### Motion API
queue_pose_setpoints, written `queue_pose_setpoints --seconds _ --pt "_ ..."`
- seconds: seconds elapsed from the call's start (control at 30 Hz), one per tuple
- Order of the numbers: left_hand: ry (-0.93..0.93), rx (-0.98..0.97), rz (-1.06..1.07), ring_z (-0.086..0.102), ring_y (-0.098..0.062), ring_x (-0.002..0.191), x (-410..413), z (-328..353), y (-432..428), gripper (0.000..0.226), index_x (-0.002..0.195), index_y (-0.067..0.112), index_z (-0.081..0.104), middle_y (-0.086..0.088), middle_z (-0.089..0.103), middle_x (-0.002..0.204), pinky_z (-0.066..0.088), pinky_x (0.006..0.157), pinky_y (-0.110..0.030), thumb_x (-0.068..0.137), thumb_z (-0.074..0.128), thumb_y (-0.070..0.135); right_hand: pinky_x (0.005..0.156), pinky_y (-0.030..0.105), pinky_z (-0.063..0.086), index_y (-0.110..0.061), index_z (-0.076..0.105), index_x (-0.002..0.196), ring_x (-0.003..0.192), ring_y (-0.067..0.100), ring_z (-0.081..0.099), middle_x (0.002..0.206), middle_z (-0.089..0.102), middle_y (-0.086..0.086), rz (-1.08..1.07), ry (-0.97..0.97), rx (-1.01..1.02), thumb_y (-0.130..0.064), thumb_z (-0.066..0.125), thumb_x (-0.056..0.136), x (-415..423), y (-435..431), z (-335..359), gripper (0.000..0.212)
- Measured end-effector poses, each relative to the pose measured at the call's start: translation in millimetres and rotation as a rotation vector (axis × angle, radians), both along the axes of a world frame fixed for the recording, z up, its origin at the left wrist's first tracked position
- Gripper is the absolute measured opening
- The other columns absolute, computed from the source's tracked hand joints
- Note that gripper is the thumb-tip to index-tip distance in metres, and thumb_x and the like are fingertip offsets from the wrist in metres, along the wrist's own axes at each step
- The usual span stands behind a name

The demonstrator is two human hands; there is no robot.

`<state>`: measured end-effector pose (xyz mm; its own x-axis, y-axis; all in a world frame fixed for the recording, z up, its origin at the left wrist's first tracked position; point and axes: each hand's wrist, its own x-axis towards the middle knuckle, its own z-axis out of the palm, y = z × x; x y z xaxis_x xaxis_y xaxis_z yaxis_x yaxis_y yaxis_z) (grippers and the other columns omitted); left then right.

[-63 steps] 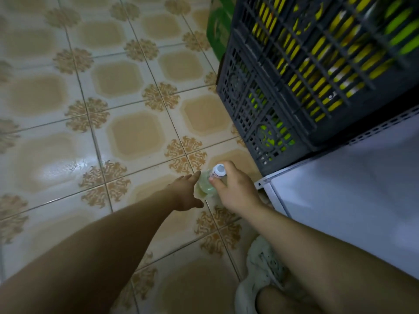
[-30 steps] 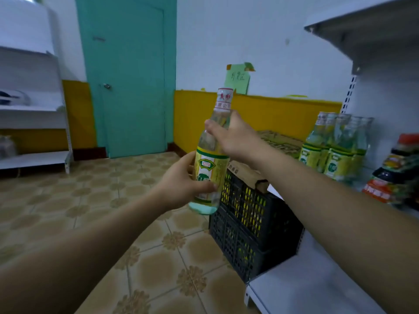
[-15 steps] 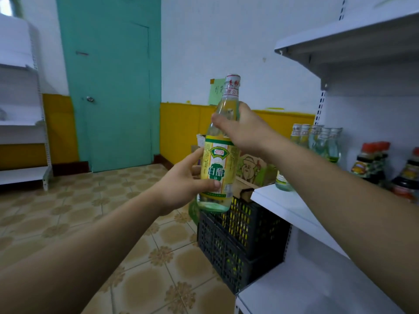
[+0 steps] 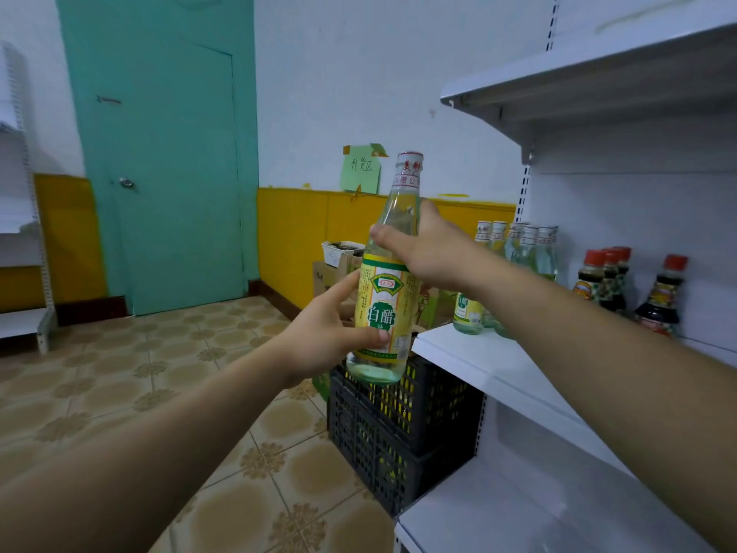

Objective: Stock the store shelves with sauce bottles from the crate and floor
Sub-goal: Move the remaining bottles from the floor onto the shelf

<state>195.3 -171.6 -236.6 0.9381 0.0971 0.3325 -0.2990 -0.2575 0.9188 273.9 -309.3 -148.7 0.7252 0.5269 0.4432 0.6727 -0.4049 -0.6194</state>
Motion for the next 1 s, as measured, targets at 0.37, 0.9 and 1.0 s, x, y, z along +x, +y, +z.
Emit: queue_pose_setpoints --seconds 0.37,0.9,1.0 --pt "-0.026 -0.045 -0.08 0.07 -0.024 0.095 1.7 -4.1 -29.7 0.077 0.125 0.043 0.038 -0.004 0.074 0.099 0.056 0.085 -0.04 0.077 0.068 -0.009 0.082 0.038 0.054 -0.022 0.031 0.14 0.109 0.022 0.058 0.13 0.056 0.002 -0.049 0.023 0.006 -0.058 0.056 0.088 -2.9 -29.7 -3.5 0.069" --pt "-0.035 -0.029 -0.296 0.068 -0.023 0.1 106.5 -13.6 -58.3 0.084 0.134 0.044 0.036 -0.003 0.062 0.12 0.053 0.089 -0.041 0.079 0.067 -0.01 0.081 0.048 0.057 -0.032 0.039 0.129 0.102 0.023 0.062 0.116 0.057 -0.004 -0.156 0.239 0.172 -0.03 0.066 0.09 40.8 -82.9 -12.4 0.047" --pt "0.015 0.015 -0.369 0.061 -0.021 0.114 143.1 -26.9 -67.4 0.087 0.143 0.041 0.029 -0.001 0.062 0.124 0.049 0.097 -0.044 0.079 0.07 -0.002 0.09 0.046 0.054 -0.028 0.034 0.138 0.109 0.022 0.059 0.123 0.056 -0.003 -0.269 0.191 0.182 -0.029 0.069 0.089 61.3 -90.6 -25.6 0.061"
